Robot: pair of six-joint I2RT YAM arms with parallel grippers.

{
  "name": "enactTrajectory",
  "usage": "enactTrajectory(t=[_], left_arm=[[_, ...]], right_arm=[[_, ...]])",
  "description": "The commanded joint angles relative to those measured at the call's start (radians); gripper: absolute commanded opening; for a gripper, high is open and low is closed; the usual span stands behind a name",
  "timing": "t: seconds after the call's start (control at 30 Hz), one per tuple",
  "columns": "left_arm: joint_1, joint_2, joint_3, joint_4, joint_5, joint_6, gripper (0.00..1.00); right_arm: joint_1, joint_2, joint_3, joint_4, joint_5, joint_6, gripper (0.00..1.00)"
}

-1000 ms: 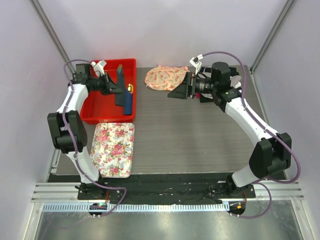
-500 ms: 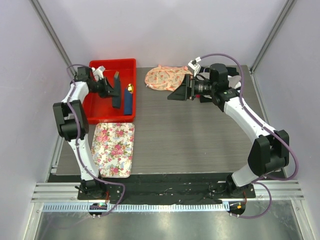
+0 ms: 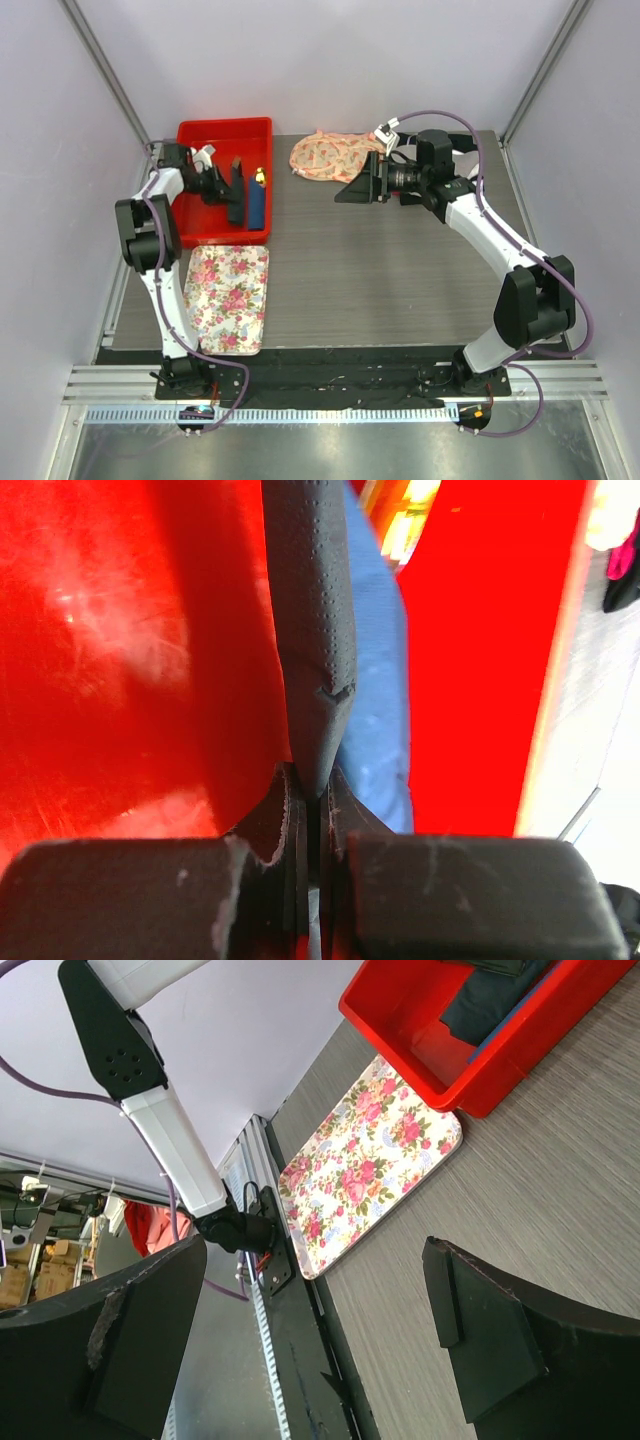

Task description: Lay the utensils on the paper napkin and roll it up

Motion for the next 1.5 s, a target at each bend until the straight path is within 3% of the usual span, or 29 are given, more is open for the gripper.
enactTrajectory(t=[0.0,0.53,1.47], left_arm=[[0.005,0.020,0.046,0.042,0.039,-0.028,0.00],[0.005,0.095,0.066,0.083,0.062,-0.088,0.00],[0.005,0.095,0.043,-0.070,0.074,0.027,0.00]], right_arm=[[-0.005,-0.004,0.004,0.024,-0.017,-0.016,1.00],[-0.008,0.001,-0.004,0.017,-0.028,-0.016,1.00],[-0.008,-0.004,-0.002,0.020,-0.045,-0.004,1.00]])
